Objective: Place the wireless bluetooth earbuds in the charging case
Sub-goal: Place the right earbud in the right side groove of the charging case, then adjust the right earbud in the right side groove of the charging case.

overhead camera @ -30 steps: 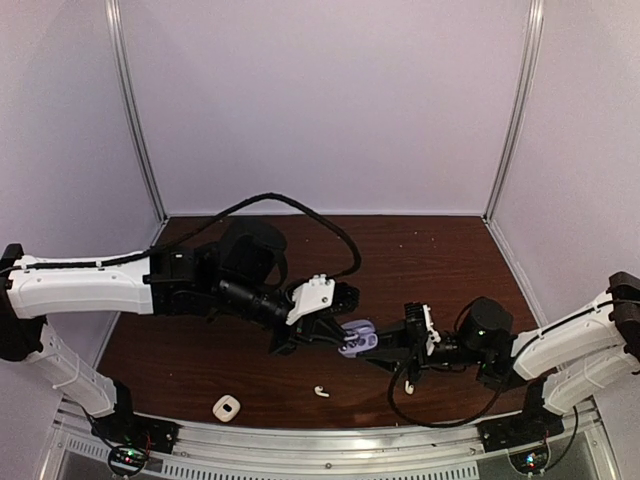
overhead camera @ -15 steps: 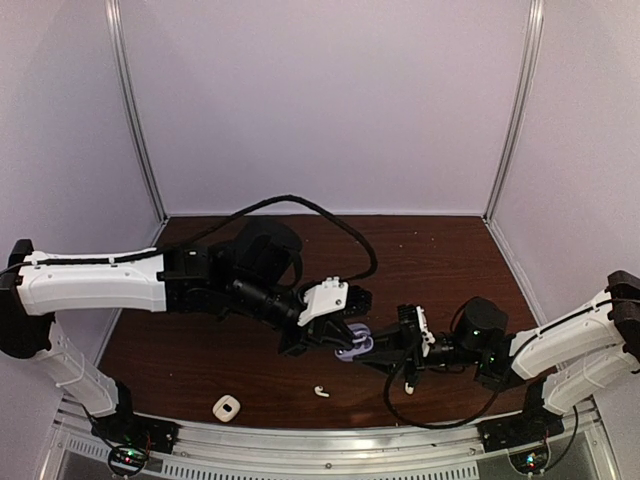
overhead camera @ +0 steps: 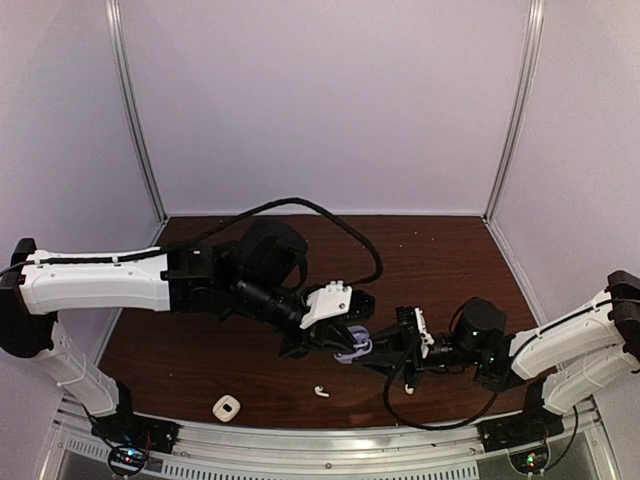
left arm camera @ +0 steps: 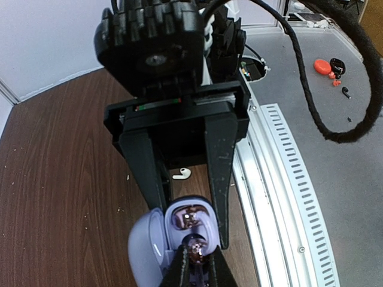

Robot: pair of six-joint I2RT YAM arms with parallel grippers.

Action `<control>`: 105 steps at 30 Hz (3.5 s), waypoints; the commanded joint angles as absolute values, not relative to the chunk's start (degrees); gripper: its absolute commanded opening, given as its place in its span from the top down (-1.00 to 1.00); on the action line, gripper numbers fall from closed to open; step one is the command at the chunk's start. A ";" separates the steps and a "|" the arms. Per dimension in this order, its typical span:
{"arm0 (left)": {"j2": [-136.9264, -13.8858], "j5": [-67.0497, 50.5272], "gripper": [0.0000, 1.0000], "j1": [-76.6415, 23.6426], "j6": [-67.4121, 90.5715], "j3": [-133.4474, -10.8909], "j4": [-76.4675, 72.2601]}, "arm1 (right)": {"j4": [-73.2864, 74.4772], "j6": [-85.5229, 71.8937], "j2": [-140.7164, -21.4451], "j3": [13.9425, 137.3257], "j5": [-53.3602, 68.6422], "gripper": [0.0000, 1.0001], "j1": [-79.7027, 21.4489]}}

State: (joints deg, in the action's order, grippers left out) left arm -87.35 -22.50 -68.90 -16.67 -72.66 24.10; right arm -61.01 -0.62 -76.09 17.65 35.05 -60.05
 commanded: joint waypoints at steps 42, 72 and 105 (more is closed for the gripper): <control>-85.44 -15.33 0.41 -69.99 -18.41 -77.52 25.10 | -63.98 -1.58 -74.78 17.56 36.03 1.00 -60.88; -89.15 -14.91 0.81 -71.95 -19.95 -76.63 24.87 | -65.10 -2.44 -74.07 17.37 35.60 1.00 -60.83; -86.34 -12.80 0.57 -73.70 -19.50 -79.01 22.64 | -64.07 -1.90 -75.10 17.23 35.25 1.00 -60.82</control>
